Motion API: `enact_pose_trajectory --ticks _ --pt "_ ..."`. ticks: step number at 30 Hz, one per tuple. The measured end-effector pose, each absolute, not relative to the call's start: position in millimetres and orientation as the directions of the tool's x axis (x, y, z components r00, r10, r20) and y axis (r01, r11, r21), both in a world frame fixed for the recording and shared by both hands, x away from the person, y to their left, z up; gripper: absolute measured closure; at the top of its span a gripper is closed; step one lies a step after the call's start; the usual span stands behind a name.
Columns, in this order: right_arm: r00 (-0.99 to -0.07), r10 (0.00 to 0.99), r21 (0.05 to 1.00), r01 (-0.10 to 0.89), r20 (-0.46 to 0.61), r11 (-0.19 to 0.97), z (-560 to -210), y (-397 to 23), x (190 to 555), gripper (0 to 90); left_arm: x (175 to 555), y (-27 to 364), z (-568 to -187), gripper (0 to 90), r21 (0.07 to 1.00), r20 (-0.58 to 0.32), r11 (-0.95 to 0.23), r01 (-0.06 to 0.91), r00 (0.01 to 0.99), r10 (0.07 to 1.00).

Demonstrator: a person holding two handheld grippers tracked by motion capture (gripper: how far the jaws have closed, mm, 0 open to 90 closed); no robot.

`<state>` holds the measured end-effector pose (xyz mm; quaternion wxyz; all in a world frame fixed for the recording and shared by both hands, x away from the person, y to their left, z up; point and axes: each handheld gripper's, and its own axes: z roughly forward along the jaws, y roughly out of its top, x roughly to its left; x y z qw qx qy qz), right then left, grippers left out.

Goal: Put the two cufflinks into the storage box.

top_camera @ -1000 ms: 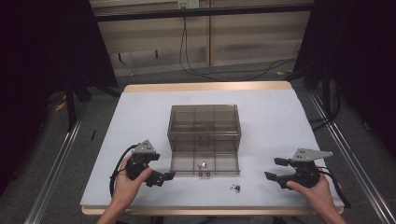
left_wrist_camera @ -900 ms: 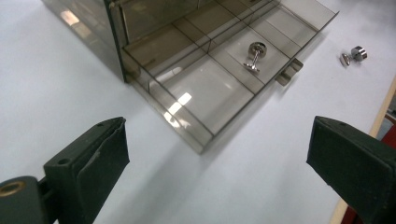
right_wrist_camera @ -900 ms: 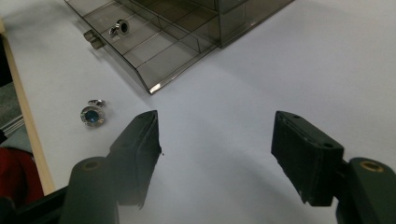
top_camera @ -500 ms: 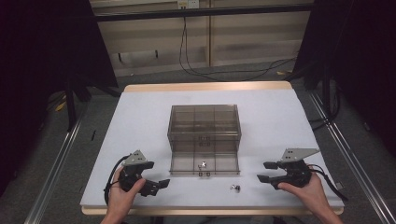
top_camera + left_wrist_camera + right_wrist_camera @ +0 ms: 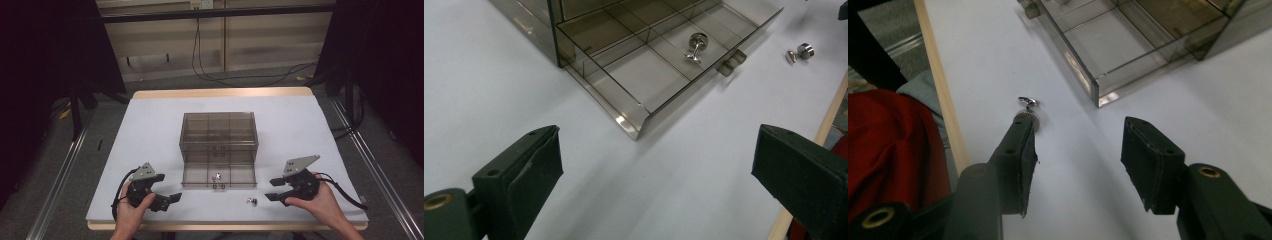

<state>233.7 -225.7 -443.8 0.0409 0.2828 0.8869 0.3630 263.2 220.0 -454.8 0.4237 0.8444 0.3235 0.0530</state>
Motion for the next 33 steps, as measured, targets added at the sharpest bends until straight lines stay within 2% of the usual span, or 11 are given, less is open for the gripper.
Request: enact_pose_trajectory --ticks 14,22,33 --pt "-0.898 0.418 0.549 0.421 0.140 0.722 -434.2 -190.5 245.5 55.5 262.8 222.8 -454.4 5.6 0.751 -0.176 -0.434 0.497 0.785 0.594" --pt "-0.905 0.394 0.450 0.421 0.158 0.787 -439.2 -176.5 246.9 63.8 263.3 222.7 -454.7 5.5 0.751 -0.175 -0.436 0.495 0.787 0.592" --pt "-0.906 0.386 0.374 0.423 0.175 0.825 -442.5 -157.1 252.3 65.7 263.7 223.2 -455.0 5.4 0.751 -0.177 -0.436 0.496 0.788 0.590"
